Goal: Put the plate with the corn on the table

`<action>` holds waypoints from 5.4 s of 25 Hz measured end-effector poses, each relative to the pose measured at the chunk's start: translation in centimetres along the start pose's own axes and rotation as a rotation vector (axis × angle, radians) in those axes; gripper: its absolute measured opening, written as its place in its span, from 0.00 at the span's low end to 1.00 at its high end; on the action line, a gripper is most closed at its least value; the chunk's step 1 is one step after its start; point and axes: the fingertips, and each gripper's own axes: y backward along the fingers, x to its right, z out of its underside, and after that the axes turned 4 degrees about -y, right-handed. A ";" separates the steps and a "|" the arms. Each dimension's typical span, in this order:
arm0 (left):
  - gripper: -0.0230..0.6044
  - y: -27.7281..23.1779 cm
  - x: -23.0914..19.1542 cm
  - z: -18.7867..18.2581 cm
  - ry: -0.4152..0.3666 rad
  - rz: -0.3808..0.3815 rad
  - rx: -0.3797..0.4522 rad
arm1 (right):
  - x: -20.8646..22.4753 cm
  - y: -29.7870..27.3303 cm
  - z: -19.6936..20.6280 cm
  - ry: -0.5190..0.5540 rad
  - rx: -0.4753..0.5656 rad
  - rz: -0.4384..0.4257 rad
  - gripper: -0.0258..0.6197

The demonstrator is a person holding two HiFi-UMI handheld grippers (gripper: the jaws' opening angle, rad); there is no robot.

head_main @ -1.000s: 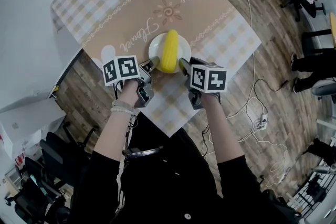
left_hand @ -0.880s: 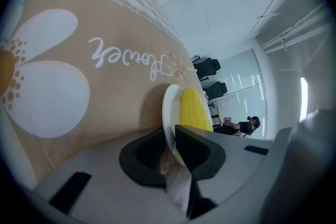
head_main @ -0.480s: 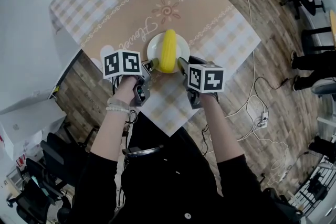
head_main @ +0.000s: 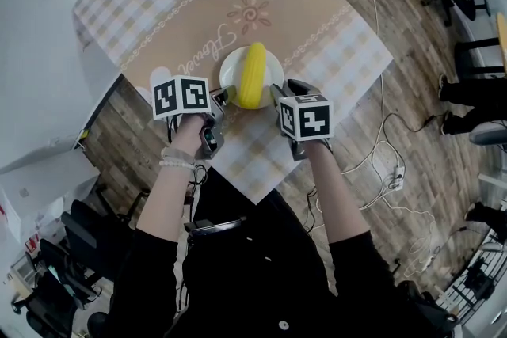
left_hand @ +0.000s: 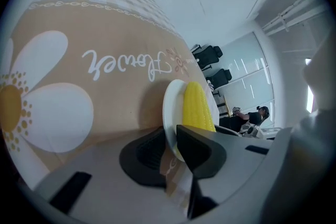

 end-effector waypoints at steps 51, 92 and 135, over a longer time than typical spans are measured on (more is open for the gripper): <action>0.07 9.8 5.5 -3.7 -0.377 -0.078 0.390 | -0.8 8.4 -1.9 -0.074 0.299 0.061 0.12; 0.06 20.7 22.5 -1.1 -1.020 0.015 0.564 | -8.5 26.3 -8.5 0.079 0.656 -0.009 0.11; 0.06 20.7 23.1 -0.2 -1.052 0.070 0.547 | -10.1 26.8 -8.2 0.134 0.653 0.010 0.11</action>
